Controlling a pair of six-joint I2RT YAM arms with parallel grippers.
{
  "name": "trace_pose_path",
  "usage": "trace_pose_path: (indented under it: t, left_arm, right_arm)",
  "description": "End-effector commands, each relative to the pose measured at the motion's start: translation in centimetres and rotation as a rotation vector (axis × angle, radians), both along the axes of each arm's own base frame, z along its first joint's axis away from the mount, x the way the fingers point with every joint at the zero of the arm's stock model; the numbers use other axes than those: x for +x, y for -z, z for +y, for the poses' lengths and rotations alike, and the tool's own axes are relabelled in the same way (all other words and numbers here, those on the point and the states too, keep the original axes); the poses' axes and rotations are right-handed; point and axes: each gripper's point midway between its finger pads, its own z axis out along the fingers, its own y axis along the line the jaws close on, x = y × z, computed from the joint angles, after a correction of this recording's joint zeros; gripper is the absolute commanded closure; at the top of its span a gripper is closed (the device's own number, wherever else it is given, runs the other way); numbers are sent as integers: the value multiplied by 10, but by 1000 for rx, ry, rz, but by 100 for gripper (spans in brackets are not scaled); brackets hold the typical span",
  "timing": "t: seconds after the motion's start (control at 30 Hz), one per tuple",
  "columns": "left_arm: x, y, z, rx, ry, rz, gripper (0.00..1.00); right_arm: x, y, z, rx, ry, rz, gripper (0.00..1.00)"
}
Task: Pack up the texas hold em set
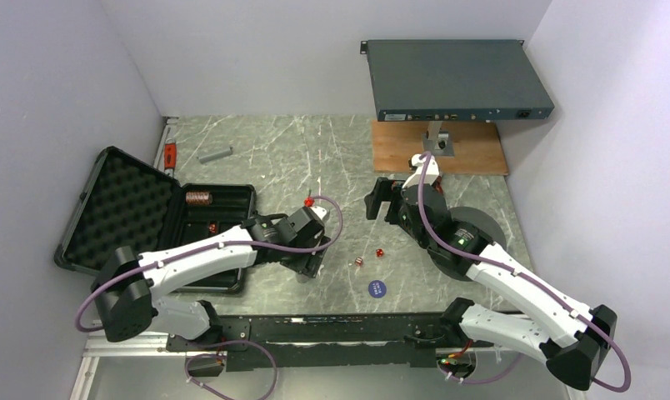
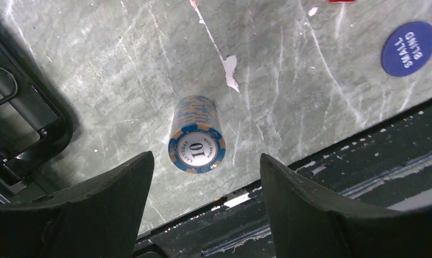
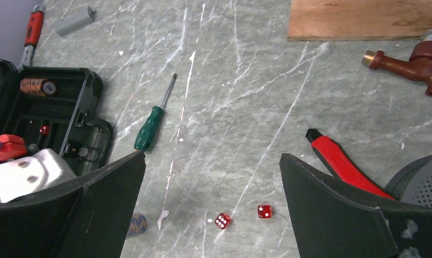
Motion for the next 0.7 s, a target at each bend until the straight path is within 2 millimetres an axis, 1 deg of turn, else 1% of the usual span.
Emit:
trace_pose_path:
  t: [0.0,0.13,0.23,0.43,0.6,0.67]
  left_arm:
    - [6,-2,0,33,-65,-9,23]
    - [2,7,6,73,-75,15,26]
    - [1,12,5,73,-69,27,29]
    - [-1,15,-3,45,-56,42,31]
    - [-1,23,-2,74,-57,58,33]
    - [-1,25,0,88,-70,59,33]
  right_arm:
    - [-1,-4,-4,21,18,-7,0]
    - [0,-2,-3,20,17,-3,0]
    - [0,-1,-1,22,14,0,0]
    - [1,2,1,24,10,12,0]
    - [0,4,0,24,13,13,0]
    - [-1,5,-1,23,14,13,0]
